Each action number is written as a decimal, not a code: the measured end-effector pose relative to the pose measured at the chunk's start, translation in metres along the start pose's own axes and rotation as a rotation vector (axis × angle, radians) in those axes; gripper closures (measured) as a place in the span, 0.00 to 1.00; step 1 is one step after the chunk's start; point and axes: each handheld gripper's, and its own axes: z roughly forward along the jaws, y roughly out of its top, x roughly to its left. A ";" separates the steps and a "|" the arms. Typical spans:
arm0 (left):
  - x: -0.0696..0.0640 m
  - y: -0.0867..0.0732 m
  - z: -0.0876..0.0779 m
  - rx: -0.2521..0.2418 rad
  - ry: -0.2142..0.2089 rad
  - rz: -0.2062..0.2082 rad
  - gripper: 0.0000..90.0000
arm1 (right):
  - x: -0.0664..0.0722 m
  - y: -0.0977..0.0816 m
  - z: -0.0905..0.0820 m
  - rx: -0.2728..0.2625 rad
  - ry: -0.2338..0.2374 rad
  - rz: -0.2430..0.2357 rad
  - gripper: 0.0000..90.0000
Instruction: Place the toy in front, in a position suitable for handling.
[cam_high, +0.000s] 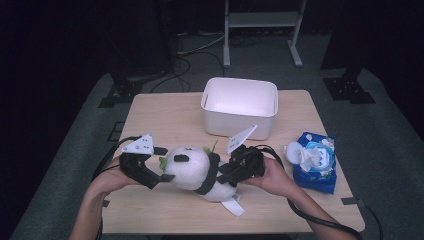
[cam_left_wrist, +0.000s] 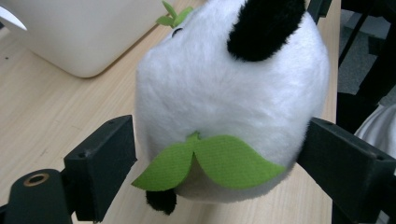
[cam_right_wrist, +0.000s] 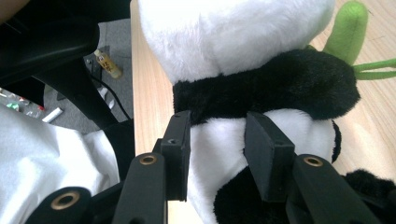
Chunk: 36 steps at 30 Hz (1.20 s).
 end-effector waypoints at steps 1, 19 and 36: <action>0.000 -0.002 0.000 -0.011 -0.019 0.004 0.16 | 0.000 0.001 0.000 0.004 0.002 -0.002 0.67; 0.004 -0.032 0.050 0.051 -0.051 -0.024 0.31 | -0.001 0.012 -0.008 0.035 -0.022 0.001 0.67; 0.008 -0.021 0.096 0.039 -0.117 -0.035 0.27 | 0.000 -0.009 -0.037 0.059 -0.113 0.026 0.69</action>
